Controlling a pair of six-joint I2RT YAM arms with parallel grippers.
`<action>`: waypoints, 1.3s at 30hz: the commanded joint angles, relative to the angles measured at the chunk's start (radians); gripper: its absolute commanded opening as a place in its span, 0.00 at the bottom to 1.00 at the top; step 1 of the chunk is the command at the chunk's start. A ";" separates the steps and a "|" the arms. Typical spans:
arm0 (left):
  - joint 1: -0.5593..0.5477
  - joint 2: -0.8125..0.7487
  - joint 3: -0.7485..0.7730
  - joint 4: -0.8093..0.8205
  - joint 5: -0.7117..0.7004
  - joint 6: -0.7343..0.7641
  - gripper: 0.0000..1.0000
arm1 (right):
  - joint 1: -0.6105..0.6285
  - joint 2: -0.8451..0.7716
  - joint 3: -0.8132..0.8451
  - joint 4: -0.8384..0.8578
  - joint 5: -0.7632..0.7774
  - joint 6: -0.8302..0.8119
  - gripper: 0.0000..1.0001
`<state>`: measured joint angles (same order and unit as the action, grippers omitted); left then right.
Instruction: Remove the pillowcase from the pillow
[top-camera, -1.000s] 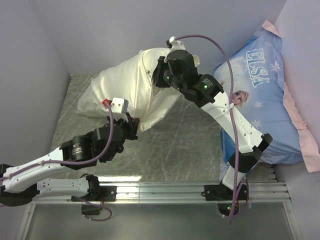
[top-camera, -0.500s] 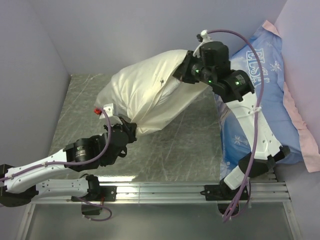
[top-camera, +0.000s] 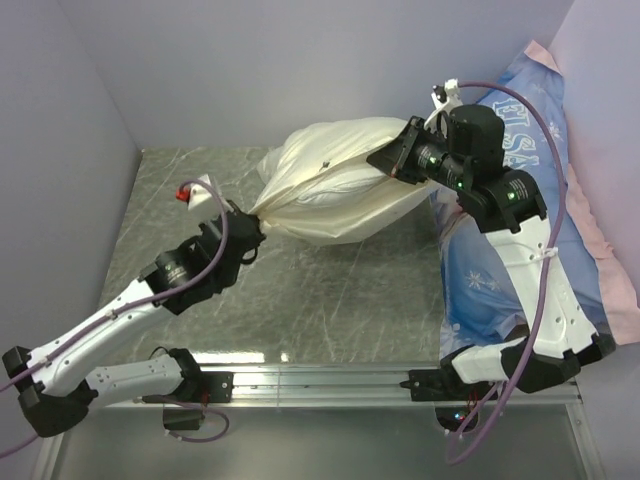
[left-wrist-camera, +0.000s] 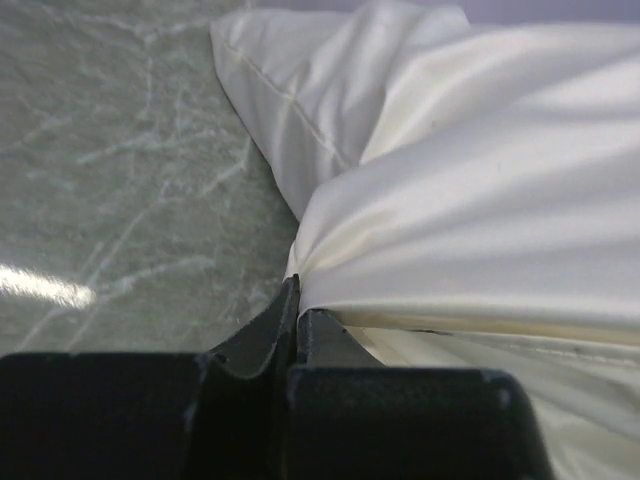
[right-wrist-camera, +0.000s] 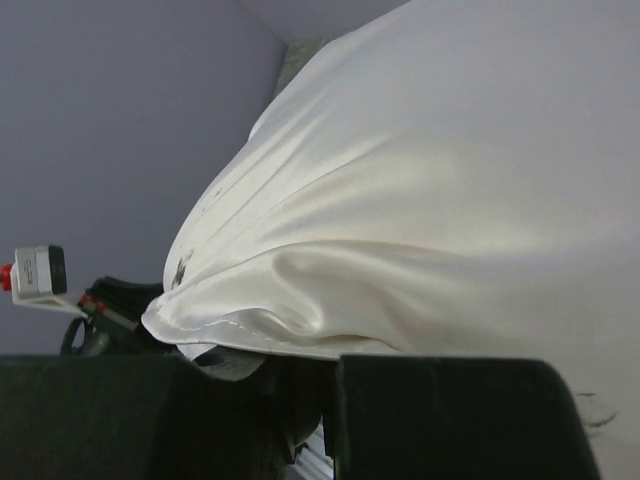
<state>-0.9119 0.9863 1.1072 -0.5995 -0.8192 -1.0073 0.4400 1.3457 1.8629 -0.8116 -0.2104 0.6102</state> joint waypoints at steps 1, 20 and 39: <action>0.186 0.063 0.052 -0.070 0.041 0.206 0.01 | -0.047 -0.144 -0.034 0.331 0.029 -0.001 0.00; 0.444 0.327 0.115 0.150 0.482 0.381 0.00 | -0.008 -0.245 -0.184 0.425 -0.074 0.045 0.00; 0.347 -0.039 0.143 0.040 0.497 0.510 1.00 | 0.121 0.027 0.042 0.315 0.006 -0.018 0.00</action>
<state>-0.5644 1.0004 1.2091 -0.4934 -0.3065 -0.5423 0.5541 1.3724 1.8351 -0.6338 -0.2028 0.6117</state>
